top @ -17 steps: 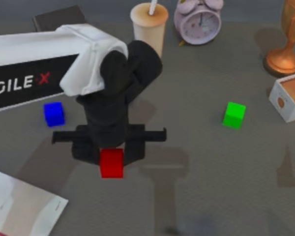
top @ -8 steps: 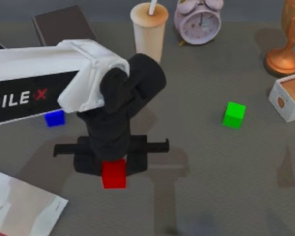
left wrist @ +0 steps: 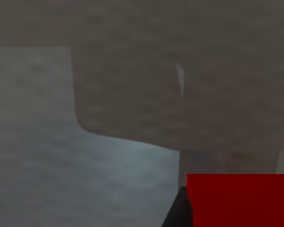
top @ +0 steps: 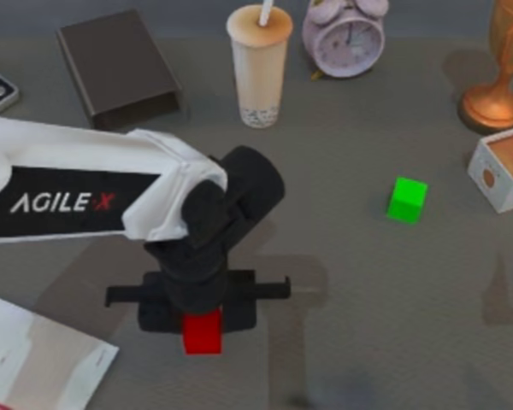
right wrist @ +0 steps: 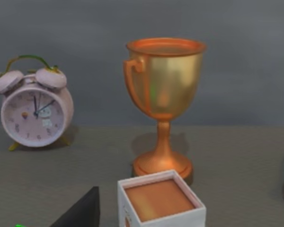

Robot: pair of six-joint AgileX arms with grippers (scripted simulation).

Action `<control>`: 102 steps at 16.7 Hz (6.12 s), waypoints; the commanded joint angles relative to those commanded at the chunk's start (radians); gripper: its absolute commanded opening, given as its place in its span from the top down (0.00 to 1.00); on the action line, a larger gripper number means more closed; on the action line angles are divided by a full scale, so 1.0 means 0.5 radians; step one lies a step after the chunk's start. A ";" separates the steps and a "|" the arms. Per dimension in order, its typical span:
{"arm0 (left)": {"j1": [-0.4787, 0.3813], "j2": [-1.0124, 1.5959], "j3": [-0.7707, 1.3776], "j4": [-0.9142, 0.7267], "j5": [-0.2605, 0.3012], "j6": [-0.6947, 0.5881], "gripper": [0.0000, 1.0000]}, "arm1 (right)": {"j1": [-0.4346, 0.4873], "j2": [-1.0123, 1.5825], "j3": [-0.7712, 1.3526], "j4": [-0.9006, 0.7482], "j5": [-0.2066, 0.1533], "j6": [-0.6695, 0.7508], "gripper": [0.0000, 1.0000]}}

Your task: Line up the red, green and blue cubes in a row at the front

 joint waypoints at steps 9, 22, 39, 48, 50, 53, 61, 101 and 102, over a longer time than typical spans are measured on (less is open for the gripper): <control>0.000 0.000 0.000 0.000 0.000 0.000 0.55 | 0.000 0.000 0.000 0.000 0.000 0.000 0.00; 0.000 0.000 0.000 0.000 0.000 0.000 0.00 | 0.000 0.000 0.000 0.000 0.000 0.000 0.00; 0.018 -0.217 0.312 -0.535 -0.001 -0.018 0.00 | 0.000 0.000 0.000 0.000 0.000 0.000 0.00; 0.413 -1.015 -0.313 -0.099 -0.024 0.085 0.00 | 0.160 0.939 0.902 -0.570 -0.004 -0.413 0.00; 0.568 -1.368 -0.568 0.079 -0.027 0.165 0.00 | 0.217 1.377 1.269 -0.795 -0.001 -0.571 0.00; 0.810 -1.942 -0.984 0.374 -0.031 0.346 0.00 | 0.309 2.119 1.841 -1.166 0.002 -0.823 0.00; 1.312 -3.179 -1.874 1.106 -0.003 1.005 0.00 | 0.540 3.793 3.182 -2.072 0.004 -1.441 0.00; 1.517 -3.751 -2.195 1.533 0.048 1.471 0.00 | 0.664 4.758 3.578 -1.961 0.010 -1.764 1.00; 1.517 -3.751 -2.195 1.533 0.048 1.471 0.00 | 0.664 4.758 3.578 -1.961 0.010 -1.764 1.00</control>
